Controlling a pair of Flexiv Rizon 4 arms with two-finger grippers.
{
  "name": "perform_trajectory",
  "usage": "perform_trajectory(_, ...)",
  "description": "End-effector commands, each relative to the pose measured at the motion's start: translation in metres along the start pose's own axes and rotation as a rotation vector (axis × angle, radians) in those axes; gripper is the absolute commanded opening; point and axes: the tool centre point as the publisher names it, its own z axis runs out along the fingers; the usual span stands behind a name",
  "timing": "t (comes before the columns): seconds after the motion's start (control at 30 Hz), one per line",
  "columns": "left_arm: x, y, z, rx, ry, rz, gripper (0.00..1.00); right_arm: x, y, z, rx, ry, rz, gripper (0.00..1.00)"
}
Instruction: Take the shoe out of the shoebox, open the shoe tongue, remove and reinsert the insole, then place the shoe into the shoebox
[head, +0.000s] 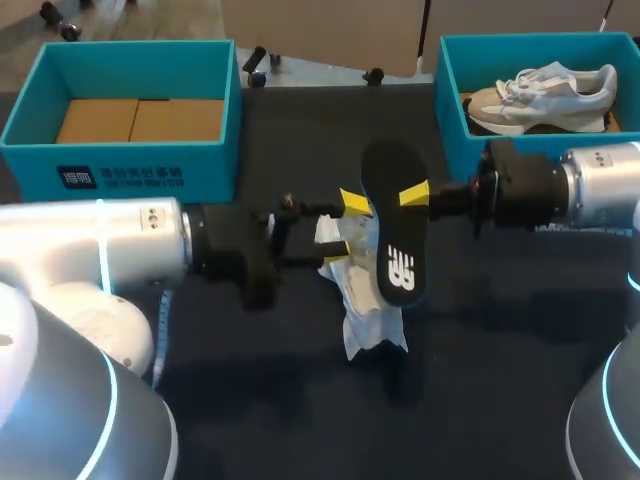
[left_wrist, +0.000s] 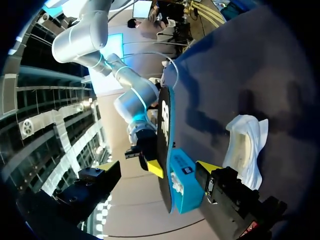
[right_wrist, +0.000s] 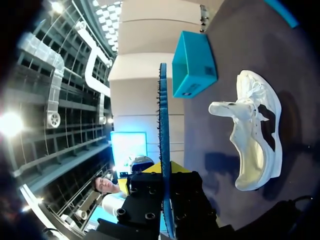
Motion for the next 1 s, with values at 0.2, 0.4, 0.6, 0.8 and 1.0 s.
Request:
perform_trajectory(0.2, -0.009, 0.016, -0.007, 0.032, 0.232, -0.016, 1.00, -0.010, 0.000, 0.004, 0.019, 0.000, 0.008, 0.00)
perform_trajectory(0.4, -0.013, 0.019, -0.007, 0.045, 0.362, -0.045, 1.00, -0.018, -0.002, 0.008, 0.021, 0.007, 0.011, 0.00)
perform_trajectory(0.6, -0.006, 0.018, -0.010, 0.080, 0.571, -0.079, 1.00, -0.022, -0.001, 0.009, 0.023, 0.015, 0.012, 0.00)
perform_trajectory(0.8, -0.004, 0.018, -0.011, 0.103, 0.688, -0.091, 1.00, -0.026, -0.001, 0.010, 0.024, 0.017, 0.015, 0.00)
perform_trajectory(1.0, -0.006, 0.020, -0.009, 0.107, 0.762, -0.085, 1.00, -0.029, -0.001, 0.012, 0.032, 0.013, 0.021, 0.00)
